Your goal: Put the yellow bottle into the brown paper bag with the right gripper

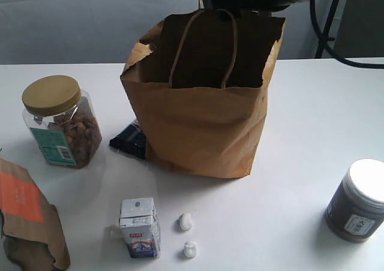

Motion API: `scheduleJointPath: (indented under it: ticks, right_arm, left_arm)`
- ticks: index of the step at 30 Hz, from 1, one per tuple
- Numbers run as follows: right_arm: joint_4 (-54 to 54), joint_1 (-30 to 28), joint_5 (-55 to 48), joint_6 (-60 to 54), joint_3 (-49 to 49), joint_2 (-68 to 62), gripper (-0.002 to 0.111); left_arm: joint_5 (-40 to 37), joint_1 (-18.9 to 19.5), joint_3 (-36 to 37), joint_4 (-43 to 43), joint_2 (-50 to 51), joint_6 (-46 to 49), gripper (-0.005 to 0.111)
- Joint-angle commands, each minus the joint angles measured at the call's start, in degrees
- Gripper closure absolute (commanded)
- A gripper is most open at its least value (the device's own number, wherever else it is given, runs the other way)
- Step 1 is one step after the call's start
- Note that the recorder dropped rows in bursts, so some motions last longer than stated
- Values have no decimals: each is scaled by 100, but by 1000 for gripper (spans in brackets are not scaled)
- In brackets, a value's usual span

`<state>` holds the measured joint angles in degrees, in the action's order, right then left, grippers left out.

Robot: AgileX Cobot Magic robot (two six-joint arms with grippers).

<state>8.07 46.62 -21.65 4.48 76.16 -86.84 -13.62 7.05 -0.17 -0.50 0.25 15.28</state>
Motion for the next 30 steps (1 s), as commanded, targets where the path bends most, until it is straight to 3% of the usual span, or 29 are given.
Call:
scheduleJointPath:
  ticks: [1, 7, 10, 12, 14, 19, 25, 30]
  right_arm:
    - [-21, 27, 95, 0, 30, 55, 32]
    - [44, 27, 145, 0, 30, 162, 38]
    - [89, 27, 100, 0, 40, 637, 60]
    - [152, 27, -278, 0, 40, 1210, 87]
    - [486, 27, -657, 0, 26, 1662, 107]
    - [1137, -124, -902, 698, -623, 2926, 108]
    - [-74, -1654, 651, 585, -2982, 4181, 108]
    - [-843, -2438, 2096, -9, -4693, 5072, 108]
  left_arm:
    - [34, -34, 17, 0, -25, -12, 107]
    - [34, -34, 17, 0, -25, -12, 107]
    - [34, -34, 17, 0, -25, -12, 107]
    - [34, -34, 17, 0, -25, -12, 107]
    - [34, -34, 17, 0, -25, -12, 107]
    - [34, -34, 17, 0, -25, -12, 107]
    - [34, -34, 17, 0, -25, -12, 107]
    - [34, -34, 17, 0, -25, -12, 107]
